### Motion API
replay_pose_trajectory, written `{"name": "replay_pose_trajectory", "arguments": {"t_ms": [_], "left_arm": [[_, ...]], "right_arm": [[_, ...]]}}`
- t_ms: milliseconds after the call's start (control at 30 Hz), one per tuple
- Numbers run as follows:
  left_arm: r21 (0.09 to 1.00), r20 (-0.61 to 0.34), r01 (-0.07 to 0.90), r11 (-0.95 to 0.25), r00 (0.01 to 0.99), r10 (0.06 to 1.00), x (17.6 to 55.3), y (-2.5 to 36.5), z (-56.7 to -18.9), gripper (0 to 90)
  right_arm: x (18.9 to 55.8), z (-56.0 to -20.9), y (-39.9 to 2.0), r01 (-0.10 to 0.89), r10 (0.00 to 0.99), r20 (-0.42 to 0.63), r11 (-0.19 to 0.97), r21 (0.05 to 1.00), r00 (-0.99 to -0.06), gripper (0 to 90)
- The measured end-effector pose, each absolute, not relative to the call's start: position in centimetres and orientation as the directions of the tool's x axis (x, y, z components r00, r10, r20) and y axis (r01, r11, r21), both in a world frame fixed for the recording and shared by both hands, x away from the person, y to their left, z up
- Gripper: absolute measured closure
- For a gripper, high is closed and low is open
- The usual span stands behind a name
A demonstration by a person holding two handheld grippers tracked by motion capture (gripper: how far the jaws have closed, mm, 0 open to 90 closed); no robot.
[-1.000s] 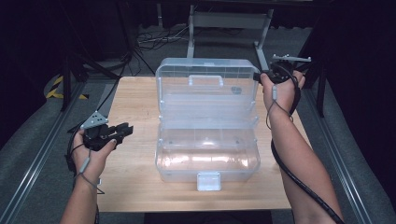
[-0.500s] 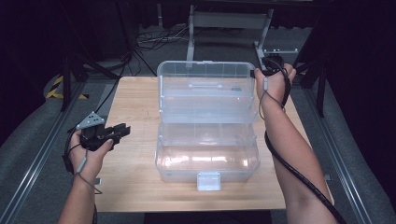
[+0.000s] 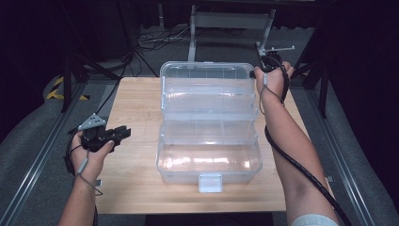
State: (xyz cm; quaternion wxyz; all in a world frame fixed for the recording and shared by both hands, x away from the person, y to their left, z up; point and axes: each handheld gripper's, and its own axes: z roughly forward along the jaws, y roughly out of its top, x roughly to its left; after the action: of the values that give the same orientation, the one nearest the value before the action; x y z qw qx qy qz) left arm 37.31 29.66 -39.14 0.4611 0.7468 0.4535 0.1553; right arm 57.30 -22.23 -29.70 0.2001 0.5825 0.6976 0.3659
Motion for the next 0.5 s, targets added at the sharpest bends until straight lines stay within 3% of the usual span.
{"name": "replay_pose_trajectory", "arguments": {"t_ms": [500], "left_arm": [[0.825, -0.189, 0.540, -0.166, 0.541, 0.820, 37.5, 29.9, -39.5, 70.6]], "right_arm": [[59.5, -31.0, -22.2, 0.732, 0.959, 0.182, 0.037, 0.680, -0.218, 86.9]]}}
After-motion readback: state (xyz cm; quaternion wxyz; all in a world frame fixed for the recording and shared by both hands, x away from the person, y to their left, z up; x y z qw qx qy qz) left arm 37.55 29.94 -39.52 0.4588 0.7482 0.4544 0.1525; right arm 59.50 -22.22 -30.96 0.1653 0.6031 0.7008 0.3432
